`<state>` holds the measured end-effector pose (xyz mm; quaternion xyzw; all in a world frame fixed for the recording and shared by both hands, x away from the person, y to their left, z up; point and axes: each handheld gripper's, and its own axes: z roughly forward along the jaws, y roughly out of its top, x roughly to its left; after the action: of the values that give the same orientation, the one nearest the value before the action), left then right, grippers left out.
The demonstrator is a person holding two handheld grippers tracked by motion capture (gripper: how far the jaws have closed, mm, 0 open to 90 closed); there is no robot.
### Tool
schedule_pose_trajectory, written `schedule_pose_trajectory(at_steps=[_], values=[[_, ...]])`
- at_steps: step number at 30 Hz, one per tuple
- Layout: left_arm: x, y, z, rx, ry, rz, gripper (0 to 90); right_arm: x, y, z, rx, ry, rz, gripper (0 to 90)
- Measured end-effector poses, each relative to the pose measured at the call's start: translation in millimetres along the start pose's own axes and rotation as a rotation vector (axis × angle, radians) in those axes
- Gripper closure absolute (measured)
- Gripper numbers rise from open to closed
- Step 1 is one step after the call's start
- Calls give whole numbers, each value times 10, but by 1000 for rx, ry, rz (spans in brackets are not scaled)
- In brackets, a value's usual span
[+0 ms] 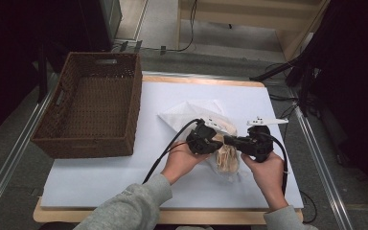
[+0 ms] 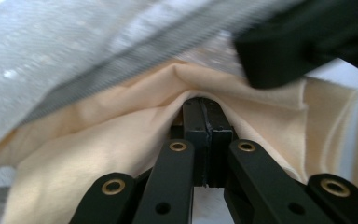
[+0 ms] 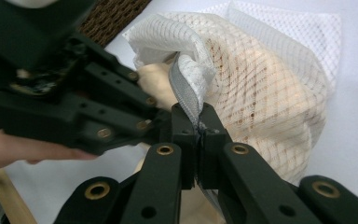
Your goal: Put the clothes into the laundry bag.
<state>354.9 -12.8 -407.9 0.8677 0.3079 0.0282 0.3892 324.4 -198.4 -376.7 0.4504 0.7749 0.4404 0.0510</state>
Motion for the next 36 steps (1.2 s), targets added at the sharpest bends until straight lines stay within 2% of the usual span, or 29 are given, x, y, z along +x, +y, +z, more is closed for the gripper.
schedule_pose_trajectory(at_steps=[4,5,6,7,14,16,22,25,28,29,31,33,36], values=[[11,71,91,12,-4,-11,900,-33,-16,-40,-1,-7,6,888],[-5,132,165,33,15,17,900,-59,-27,-61,-6,-13,16,888],[-5,132,165,33,15,17,900,-75,-31,-77,-7,-15,21,888],[4,178,232,46,26,31,900,-85,-37,-96,-11,-15,31,888],[87,268,377,61,63,21,900,-126,-65,-214,-31,-18,55,890],[125,317,406,78,82,26,900,-104,-66,-258,-37,-19,58,891],[286,342,400,85,107,-2,900,4,-37,-407,-78,-2,45,892],[291,345,387,83,119,17,900,50,-22,-463,-92,0,41,892],[287,346,377,80,106,15,900,67,-19,-473,-90,0,38,892],[285,343,332,63,70,-4,900,67,-28,-442,-79,-15,31,891],[283,342,309,63,56,-6,900,43,-46,-400,-68,-22,36,891],[233,326,198,61,25,16,893,13,-61,-354,-60,-20,49,891],[208,310,116,63,9,29,893,-7,-67,-319,-54,-22,49,891]])
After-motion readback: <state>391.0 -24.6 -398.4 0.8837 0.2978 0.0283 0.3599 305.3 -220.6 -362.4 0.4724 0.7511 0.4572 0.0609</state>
